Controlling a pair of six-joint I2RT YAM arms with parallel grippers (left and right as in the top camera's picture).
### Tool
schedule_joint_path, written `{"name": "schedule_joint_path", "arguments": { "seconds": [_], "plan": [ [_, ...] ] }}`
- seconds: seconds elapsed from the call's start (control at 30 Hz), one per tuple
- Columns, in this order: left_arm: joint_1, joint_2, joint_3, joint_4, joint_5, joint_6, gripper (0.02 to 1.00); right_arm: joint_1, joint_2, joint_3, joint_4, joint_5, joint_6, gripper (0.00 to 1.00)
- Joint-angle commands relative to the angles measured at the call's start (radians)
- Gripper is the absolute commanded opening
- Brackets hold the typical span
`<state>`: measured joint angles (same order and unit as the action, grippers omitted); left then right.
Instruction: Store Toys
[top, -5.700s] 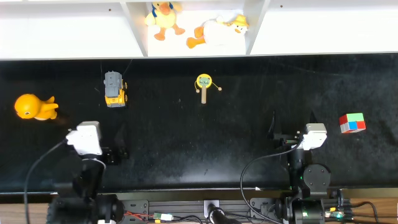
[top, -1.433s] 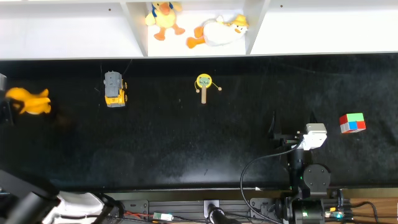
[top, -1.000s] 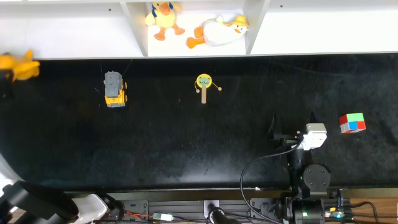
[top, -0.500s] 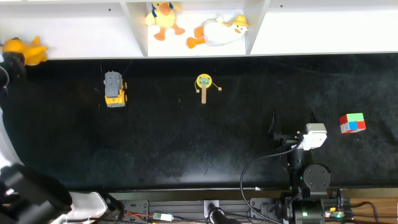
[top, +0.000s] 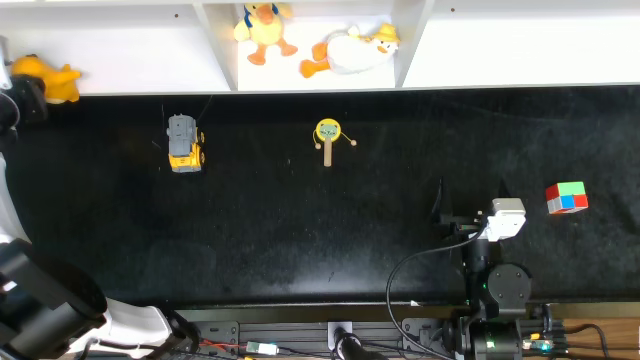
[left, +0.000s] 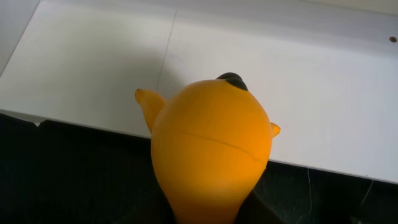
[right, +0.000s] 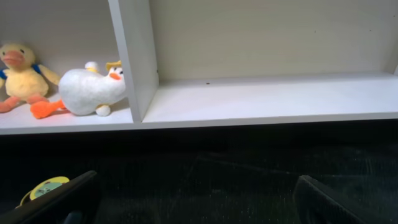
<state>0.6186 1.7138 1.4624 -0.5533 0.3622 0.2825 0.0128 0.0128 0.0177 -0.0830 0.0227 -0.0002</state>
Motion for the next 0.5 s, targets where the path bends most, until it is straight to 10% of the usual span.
{"name": "schedule_joint_path", "arguments": {
  "seconds": [0.03, 0.5],
  "plan": [
    [-0.004, 0.013, 0.053, -0.014, 0.0, -0.023, 0.207, 0.0, -0.008, -0.013, 0.005, -0.007, 0.0, 0.996],
    [-0.004, -0.018, 0.06, -0.015, -0.002, -0.026, 0.205, 0.0, -0.008, -0.013, 0.005, -0.007, 0.0, 0.996]
  ]
}}
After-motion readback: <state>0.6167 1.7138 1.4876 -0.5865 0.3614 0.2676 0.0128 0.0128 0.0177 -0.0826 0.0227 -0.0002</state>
